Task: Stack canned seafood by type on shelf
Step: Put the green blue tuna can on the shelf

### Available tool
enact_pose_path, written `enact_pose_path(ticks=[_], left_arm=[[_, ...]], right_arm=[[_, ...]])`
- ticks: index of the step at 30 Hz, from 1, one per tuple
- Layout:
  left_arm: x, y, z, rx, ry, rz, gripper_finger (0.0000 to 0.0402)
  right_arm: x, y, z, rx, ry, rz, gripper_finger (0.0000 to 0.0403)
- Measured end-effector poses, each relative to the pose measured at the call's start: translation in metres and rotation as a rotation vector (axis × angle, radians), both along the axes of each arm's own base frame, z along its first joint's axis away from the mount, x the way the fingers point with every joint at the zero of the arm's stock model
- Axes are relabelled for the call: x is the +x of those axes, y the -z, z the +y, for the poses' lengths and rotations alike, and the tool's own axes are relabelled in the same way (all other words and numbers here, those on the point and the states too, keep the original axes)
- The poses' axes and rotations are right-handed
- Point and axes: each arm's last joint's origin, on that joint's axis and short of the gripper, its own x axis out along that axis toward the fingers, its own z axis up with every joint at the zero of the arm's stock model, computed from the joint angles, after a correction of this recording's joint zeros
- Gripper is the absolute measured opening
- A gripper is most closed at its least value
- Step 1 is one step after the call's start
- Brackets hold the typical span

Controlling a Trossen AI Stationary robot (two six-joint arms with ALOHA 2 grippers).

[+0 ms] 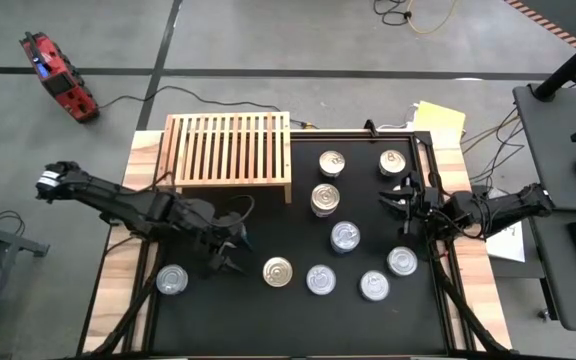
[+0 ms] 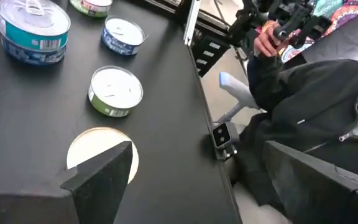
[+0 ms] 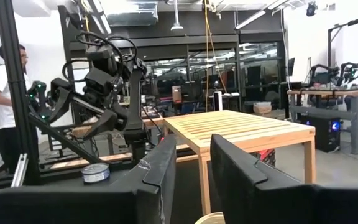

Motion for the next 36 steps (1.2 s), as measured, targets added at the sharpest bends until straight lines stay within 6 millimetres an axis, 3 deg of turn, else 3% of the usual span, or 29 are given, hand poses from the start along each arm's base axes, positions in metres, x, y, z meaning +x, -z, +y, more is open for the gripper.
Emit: enact_pose_path(ticks=[4, 8, 14, 22, 25, 28, 32, 36], left_arm=[[0.0, -0.007, 0.002, 0.134, 0.091, 0.148, 0.0346], [-0.006, -0.007, -0.001, 0.4, -0.182, 0.483, 0.0346], [0.011, -0.008, -0.017, 0.793, -0.438, 0.439, 0.0346], [0.063, 0.002, -0.041, 0.777, -0.468, 0.484, 0.0346], [0.084, 0.004, -0.054, 0.679, -0.318, 0.579, 0.0346], [0.087, 0.007, -0.057, 0.745, -0.347, 0.69, 0.0346], [0.091, -0.004, -0.055, 0.819, -0.463, 0.603, 0.0346], [0.093, 0.002, -0.058, 0.806, -0.513, 0.606, 0.0346]], right_arm=[[0.0, 0.0, 0.0, 0.003, 0.0, -0.001, 0.01], [0.0, 0.0, 0.0, -0.001, 0.0, -0.004, 0.0103], [0.0, 0.0, 0.0, -0.043, 0.011, 0.004, 0.0094], [0.0, 0.0, 0.0, -0.036, 0.009, 0.003, 0.0072], [0.0, 0.0, 0.0, -0.036, 0.009, 0.003, 0.0067], [0.0, 0.0, 0.0, -0.036, 0.009, 0.003, 0.0063], [0.0, 0.0, 0.0, -0.036, 0.009, 0.004, 0.0064], [0.0, 0.0, 0.0, -0.036, 0.009, 0.004, 0.0071]])
